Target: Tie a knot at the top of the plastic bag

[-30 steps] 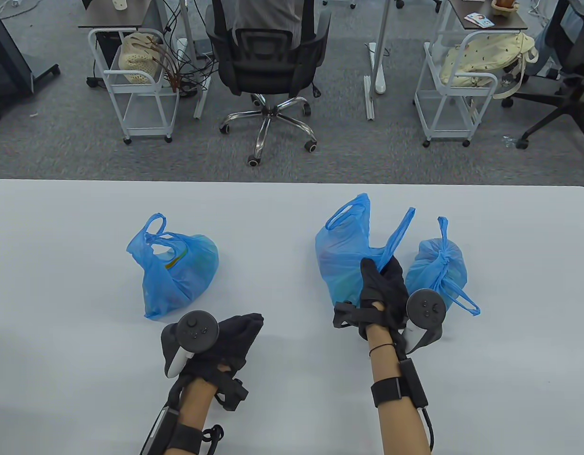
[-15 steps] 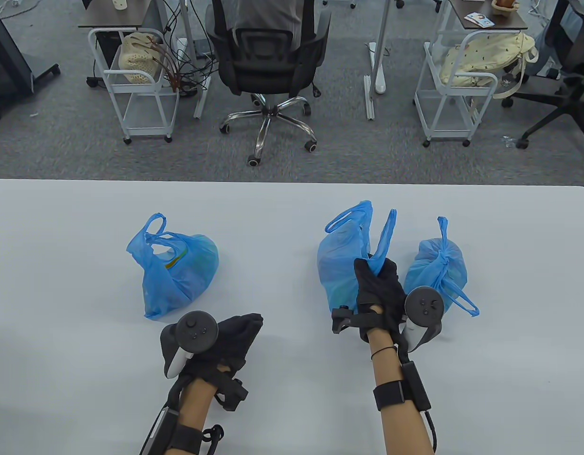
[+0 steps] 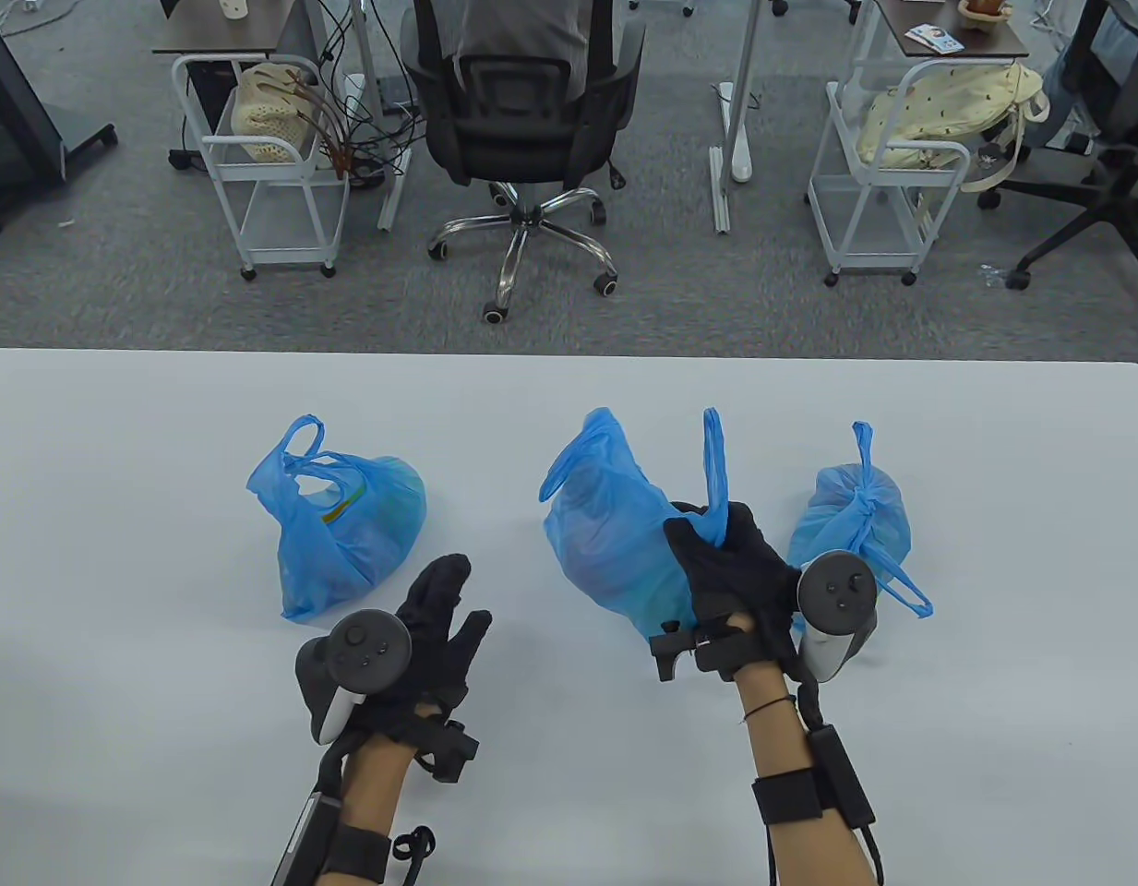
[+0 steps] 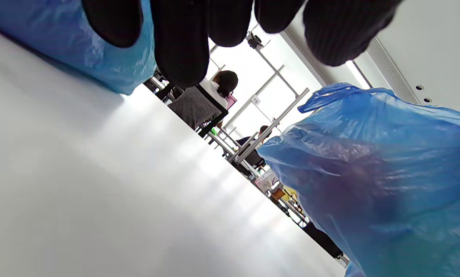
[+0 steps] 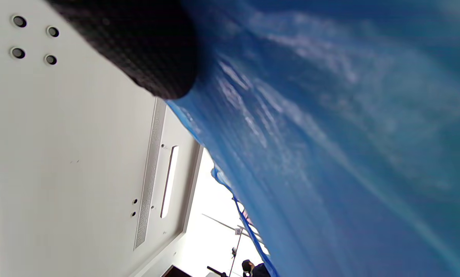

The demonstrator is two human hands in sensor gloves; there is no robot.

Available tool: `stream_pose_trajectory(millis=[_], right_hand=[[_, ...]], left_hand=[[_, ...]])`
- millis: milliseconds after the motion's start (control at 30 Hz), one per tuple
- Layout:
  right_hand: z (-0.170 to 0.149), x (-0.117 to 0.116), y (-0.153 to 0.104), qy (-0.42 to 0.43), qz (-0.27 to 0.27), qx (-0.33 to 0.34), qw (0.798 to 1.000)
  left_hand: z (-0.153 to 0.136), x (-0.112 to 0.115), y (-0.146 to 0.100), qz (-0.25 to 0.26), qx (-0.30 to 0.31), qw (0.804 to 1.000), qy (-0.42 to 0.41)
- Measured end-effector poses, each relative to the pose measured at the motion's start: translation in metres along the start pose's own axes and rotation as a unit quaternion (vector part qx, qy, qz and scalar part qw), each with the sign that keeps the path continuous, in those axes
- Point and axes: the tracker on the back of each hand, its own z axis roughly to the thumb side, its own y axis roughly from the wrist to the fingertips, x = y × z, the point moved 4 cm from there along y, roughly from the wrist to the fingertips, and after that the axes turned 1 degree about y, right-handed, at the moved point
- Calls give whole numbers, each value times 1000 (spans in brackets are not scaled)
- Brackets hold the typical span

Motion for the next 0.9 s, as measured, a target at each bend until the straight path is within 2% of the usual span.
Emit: stream_pose_trajectory(millis=[100, 367, 500, 900], right_hand=[[16, -2, -8, 1, 23, 24, 999], [35, -5, -29, 56, 94, 56, 992], [27, -7, -42, 63, 116, 56, 990], [-1, -23, -55, 10, 190, 43, 981]], left_hand=[[-2, -7, -1, 6, 6, 999, -38], [4, -23, -4, 34, 47, 998, -29], [3, -26, -5, 30, 67, 996, -45], [24, -7, -8, -14, 118, 993, 25]])
